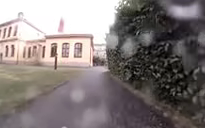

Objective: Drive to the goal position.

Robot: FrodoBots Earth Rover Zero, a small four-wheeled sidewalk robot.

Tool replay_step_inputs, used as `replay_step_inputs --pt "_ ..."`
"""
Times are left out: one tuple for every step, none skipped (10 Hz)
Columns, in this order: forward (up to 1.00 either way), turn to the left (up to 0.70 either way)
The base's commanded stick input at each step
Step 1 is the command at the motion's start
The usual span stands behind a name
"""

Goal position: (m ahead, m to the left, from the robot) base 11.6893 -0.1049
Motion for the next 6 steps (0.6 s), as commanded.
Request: replay_step_inputs --pt "0.85 0.00" --pt "0.85 0.00" --pt "0.85 0.00" --pt "0.85 0.00" --pt "0.85 0.00" --pt "0.85 0.00"
